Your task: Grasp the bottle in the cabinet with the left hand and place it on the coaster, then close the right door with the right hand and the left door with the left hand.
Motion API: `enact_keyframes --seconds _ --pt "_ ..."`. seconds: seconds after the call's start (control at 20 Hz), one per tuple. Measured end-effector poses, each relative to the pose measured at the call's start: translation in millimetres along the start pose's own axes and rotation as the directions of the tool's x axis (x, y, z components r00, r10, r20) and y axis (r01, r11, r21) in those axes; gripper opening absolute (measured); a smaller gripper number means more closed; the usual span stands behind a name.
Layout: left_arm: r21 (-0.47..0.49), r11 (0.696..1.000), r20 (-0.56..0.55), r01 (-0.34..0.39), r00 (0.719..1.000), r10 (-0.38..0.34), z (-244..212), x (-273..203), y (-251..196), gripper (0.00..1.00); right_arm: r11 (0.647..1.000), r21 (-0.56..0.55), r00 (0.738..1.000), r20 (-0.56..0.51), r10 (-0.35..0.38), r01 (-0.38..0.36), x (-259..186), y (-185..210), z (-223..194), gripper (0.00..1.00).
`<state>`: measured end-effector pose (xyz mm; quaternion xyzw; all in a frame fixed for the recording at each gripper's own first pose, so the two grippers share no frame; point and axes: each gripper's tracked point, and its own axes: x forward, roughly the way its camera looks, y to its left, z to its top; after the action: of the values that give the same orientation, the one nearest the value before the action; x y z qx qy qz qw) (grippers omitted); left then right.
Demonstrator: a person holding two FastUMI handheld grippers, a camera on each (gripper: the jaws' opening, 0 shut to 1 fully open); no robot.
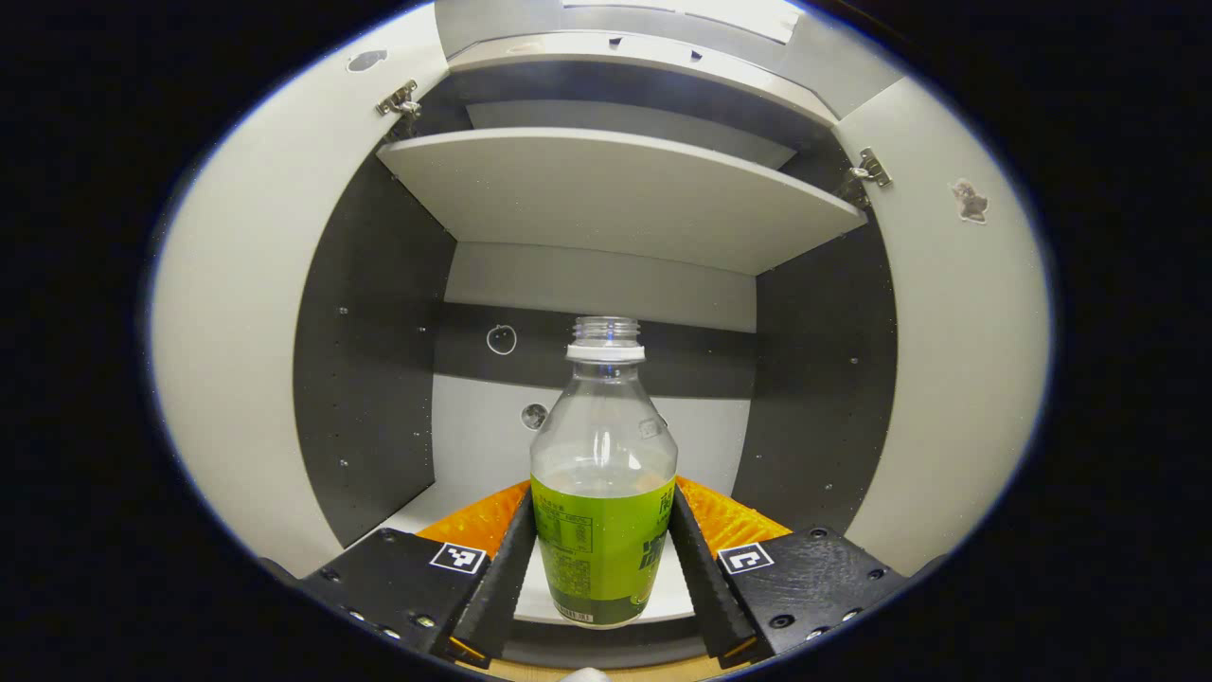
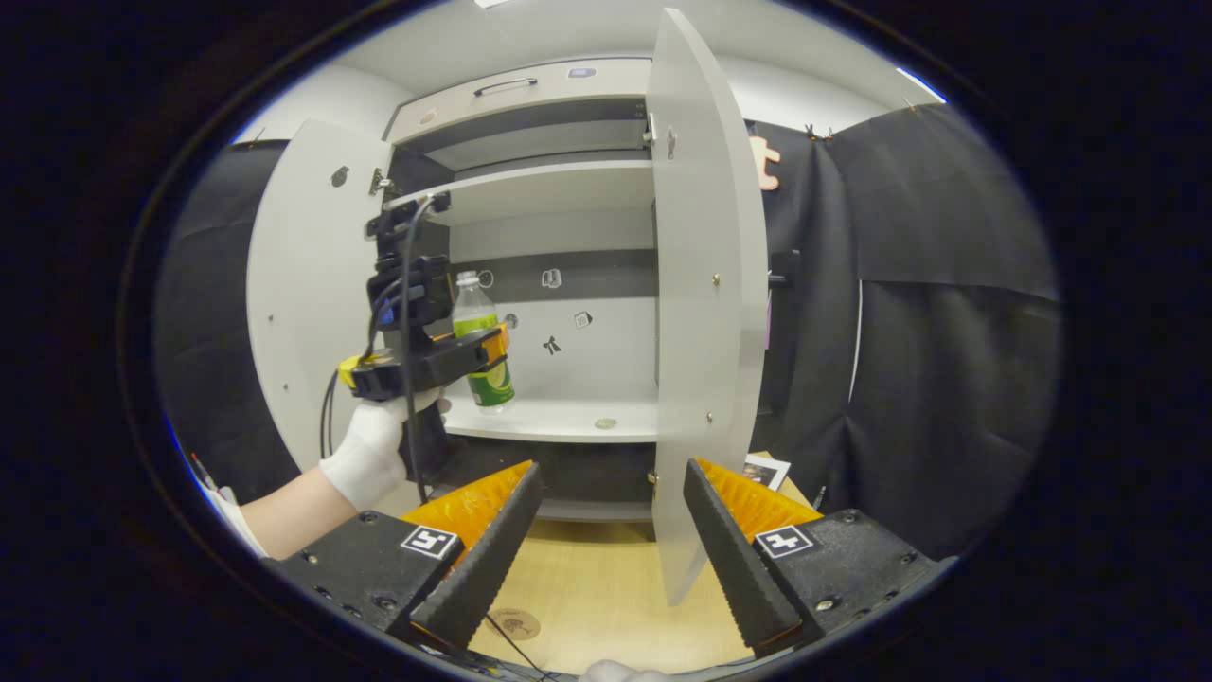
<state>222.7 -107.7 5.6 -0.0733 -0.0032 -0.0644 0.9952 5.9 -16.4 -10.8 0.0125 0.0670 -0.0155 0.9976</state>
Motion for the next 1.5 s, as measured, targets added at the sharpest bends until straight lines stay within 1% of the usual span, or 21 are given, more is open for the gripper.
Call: enact_keyframes --seconds 0.15,0.35,0.55,0.6,0.65,0.75,0.9,0.95,1.0,1.05,1.1,1.25,1.35,1.5 --pt "0.022 1.000 -0.006 0.003 1.000 -0.003 -6 -50 1 0.74 1.000 0.003 1.000 -0.002 0.014 -0.014 -4 -2 -7 0.99" --pt "0.045 0.999 -0.022 0.027 0.999 -0.026 -33 -111 -1 0.74 1.000 0.014 1.000 0.002 0.027 -0.027 -10 -6 -14 0.99" --pt "0.097 0.994 -0.028 0.042 0.999 -0.040 -58 -153 0 0.74 0.999 0.025 1.000 0.003 0.022 -0.022 -13 -14 -21 0.99" --pt "0.103 0.993 -0.033 0.049 0.998 -0.046 -66 -162 -1 0.77 0.999 0.029 1.000 0.001 0.018 -0.018 -14 -16 -23 0.99" --pt "0.102 0.993 -0.035 0.057 0.998 -0.054 -73 -171 -2 0.74 0.999 0.033 1.000 0.000 0.013 -0.013 -15 -18 -25 0.99" --pt "0.092 0.992 -0.069 0.087 0.994 -0.081 -93 -187 -5 0.74 0.999 0.039 1.000 0.001 0.001 -0.001 -18 -23 -27 0.99" --pt "0.050 0.992 -0.112 0.113 0.988 -0.107 -128 -211 -6 0.74 0.999 0.028 1.000 -0.004 -0.019 0.019 -22 -31 -32 0.99" --pt "0.036 0.992 -0.118 0.123 0.986 -0.118 -138 -218 -8 0.74 0.999 0.023 1.000 -0.008 -0.028 0.028 -24 -34 -34 0.99" --pt "0.026 0.989 -0.099 0.145 0.985 -0.142 -146 -225 -11 0.74 0.999 0.021 0.999 -0.014 -0.040 0.040 -25 -39 -37 0.99" --pt "0.031 0.986 -0.074 0.162 0.984 -0.159 -152 -230 -14 0.77 0.999 0.024 0.999 -0.020 -0.048 0.048 -27 -43 -40 0.99" --pt "0.041 0.983 -0.067 0.182 0.982 -0.179 -163 -233 -17 0.74 0.998 0.025 0.998 -0.032 -0.051 0.052 -28 -45 -42 0.99" --pt "0.047 0.971 -0.076 0.234 0.970 -0.230 -200 -247 -27 0.74 0.997 0.008 0.996 -0.060 -0.073 0.074 -31 -54 -49 0.99" --pt "0.040 0.969 -0.083 0.244 0.967 -0.241 -224 -247 -32 0.74 0.996 -0.003 0.994 -0.062 -0.090 0.090 -33 -59 -48 0.99" --pt "0.015 0.967 -0.123 0.254 0.960 -0.250 -266 -247 -37 0.74 0.993 -0.021 0.991 -0.069 -0.116 0.114 -37 -66 -47 0.99"
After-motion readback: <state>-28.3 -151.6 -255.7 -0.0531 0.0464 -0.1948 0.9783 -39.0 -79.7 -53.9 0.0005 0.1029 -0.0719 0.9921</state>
